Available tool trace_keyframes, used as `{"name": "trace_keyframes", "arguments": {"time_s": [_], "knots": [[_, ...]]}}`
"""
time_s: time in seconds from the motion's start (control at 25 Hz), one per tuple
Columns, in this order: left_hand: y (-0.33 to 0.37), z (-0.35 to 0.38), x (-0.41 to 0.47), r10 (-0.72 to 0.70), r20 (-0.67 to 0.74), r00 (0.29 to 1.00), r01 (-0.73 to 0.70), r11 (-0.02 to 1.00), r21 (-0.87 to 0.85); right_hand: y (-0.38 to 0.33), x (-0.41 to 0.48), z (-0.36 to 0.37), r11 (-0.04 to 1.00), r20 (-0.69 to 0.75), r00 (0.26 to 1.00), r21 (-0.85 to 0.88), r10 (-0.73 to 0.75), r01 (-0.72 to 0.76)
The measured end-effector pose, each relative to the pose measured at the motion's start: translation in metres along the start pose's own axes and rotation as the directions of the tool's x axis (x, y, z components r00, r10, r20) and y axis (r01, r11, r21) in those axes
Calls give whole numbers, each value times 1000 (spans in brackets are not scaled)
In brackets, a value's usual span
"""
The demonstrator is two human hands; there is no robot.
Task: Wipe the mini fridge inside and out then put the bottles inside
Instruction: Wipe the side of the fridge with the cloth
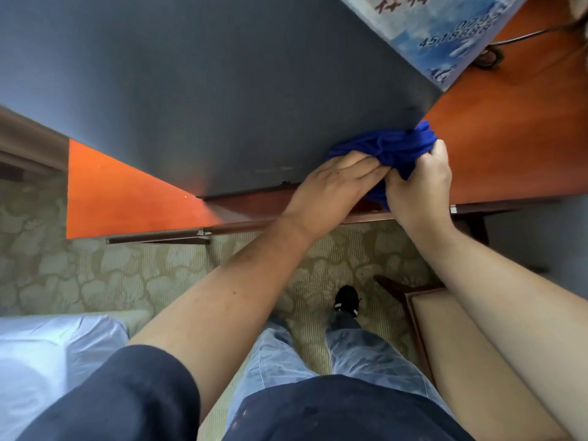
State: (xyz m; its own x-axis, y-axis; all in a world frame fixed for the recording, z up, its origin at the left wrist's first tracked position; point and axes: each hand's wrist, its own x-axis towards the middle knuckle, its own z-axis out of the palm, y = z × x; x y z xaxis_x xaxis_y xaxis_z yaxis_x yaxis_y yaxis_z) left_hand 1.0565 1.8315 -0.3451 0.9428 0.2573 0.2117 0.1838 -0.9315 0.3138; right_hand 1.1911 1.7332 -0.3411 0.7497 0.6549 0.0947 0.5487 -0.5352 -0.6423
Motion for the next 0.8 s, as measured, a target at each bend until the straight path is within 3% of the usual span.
{"name": "trace_keyframes", "arguments": {"time_s": [0.32,0.44,0.52,0.56,0.6,0.68,0.72,0.76,0.8], "knots": [[-74,-21,-97,-99,41,994,99,995,0,-73,-46,89,990,198,971,20,134,-140],[-96,-42,-139,-207,-13,978,207,978,-16,-121,-62,121,970,290,937,88,194,-228],[-97,-54,-162,-373,-110,921,366,927,-80,-151,-72,143,938,357,900,143,248,-315],[-92,-60,-171,-510,-159,846,487,858,-162,-162,-77,154,922,385,884,169,265,-350],[-84,-67,-178,-676,-196,710,615,731,-296,-170,-81,162,905,411,868,189,279,-381],[-78,-70,-182,-932,-112,346,727,342,-596,-177,-83,171,874,470,829,209,304,-439],[-78,-69,-179,-977,36,210,702,125,-702,-175,-83,171,857,503,806,216,313,-468],[-82,-62,-174,-967,193,163,640,-45,-767,-171,-81,170,841,535,785,229,312,-490],[-87,-56,-167,-934,306,185,561,-155,-813,-166,-79,168,822,557,772,254,307,-510]]}}
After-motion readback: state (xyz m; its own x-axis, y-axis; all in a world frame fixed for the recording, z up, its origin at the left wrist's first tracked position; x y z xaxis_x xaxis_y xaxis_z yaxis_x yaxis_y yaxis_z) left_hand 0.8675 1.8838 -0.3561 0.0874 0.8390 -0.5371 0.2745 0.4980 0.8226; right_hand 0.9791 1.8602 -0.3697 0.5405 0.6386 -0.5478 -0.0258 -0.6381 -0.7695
